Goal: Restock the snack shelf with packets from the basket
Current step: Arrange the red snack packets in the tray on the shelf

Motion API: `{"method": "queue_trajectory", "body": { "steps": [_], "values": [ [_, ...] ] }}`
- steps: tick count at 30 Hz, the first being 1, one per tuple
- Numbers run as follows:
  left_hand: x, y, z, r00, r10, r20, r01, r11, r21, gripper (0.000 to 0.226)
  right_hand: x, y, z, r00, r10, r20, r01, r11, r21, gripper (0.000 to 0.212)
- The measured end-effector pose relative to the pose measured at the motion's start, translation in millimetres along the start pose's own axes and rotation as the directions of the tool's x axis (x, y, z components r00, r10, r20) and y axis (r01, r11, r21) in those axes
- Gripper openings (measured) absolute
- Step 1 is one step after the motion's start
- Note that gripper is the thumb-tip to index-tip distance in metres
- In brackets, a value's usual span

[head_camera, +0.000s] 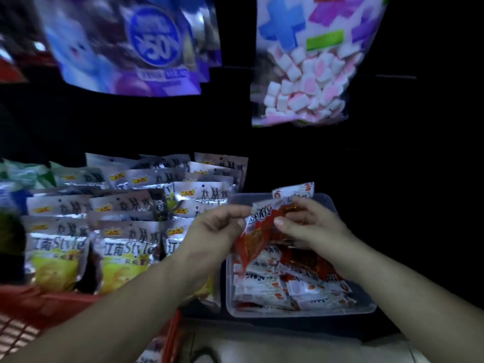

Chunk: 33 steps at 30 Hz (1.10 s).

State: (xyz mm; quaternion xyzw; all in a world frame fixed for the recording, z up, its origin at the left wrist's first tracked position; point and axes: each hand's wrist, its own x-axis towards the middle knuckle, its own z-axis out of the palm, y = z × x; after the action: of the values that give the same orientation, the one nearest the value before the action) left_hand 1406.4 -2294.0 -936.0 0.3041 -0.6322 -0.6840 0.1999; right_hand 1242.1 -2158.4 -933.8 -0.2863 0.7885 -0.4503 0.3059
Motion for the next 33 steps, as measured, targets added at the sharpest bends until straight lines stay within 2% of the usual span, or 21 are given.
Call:
{"method": "queue_trajectory", "body": {
  "steps": [3, 5, 9, 12, 17, 23, 26, 28, 30, 33],
  "values": [
    [-39.6, 9.5, -19.1, 0.999, 0.039, 0.023, -0.039, 0.999, 0.004, 0.025, -41.7, -34.2, 27.3, 0.997, -0.013, 0.077, 0.003, 0.992, 0.128, 0.02],
    [-62.2, 12.0, -33.0, 0.999, 0.052, -0.008, -0.052, 0.998, -0.034, 0.024, -61.2, -48.5, 39.0, 0.995, -0.016, 0.099, -0.001, 0.986, 0.164, 0.006],
    [-105.3, 5.1, -72.4, 0.991, -0.001, -0.134, -0.013, 0.995, -0.097, 0.023, -84.7, -69.4, 58.8, 0.984, -0.032, 0.178, 0.006, 0.989, 0.146, 0.006],
    [-133.3, -11.3, -110.9, 0.971, -0.048, -0.235, 0.044, 0.999, -0.023, 0.016, -91.4, -82.8, 74.9, 0.961, -0.101, 0.257, 0.098, 0.995, 0.022, 0.007],
    [-172.1, -36.6, -156.6, 0.917, -0.101, -0.386, 0.148, 0.984, 0.095, 0.019, -87.0, -101.0, 118.9, 0.928, -0.185, 0.323, 0.231, 0.967, -0.109, 0.004],
    [-192.5, -60.9, -182.3, 0.884, -0.192, -0.427, 0.291, 0.939, 0.181, 0.023, -77.9, -74.8, 169.2, 0.878, -0.156, 0.453, 0.224, 0.969, -0.101, 0.005],
    [-190.3, -69.6, -184.7, 0.869, -0.204, -0.45, 0.364, 0.88, 0.304, 0.031, -74.5, -60.0, 169.5, 0.883, -0.136, 0.45, 0.23, 0.96, -0.161, 0.004],
    [-179.2, -68.8, -176.6, 0.879, -0.17, -0.446, 0.35, 0.864, 0.361, 0.03, -68.0, -47.0, 158.4, 0.899, -0.122, 0.42, 0.218, 0.958, -0.188, 0.005],
    [-159.8, -59.0, -157.3, 0.908, -0.14, -0.395, 0.3, 0.875, 0.38, 0.022, -58.1, -30.4, 139.8, 0.934, -0.084, 0.348, 0.161, 0.967, -0.199, 0.007],
    [-121.4, -39.9, -107.7, 0.967, -0.075, -0.243, 0.17, 0.904, 0.393, 0.016, -46.9, -11.9, 97.7, 0.976, -0.02, 0.216, 0.062, 0.98, -0.191, 0.011]
  ]
}}
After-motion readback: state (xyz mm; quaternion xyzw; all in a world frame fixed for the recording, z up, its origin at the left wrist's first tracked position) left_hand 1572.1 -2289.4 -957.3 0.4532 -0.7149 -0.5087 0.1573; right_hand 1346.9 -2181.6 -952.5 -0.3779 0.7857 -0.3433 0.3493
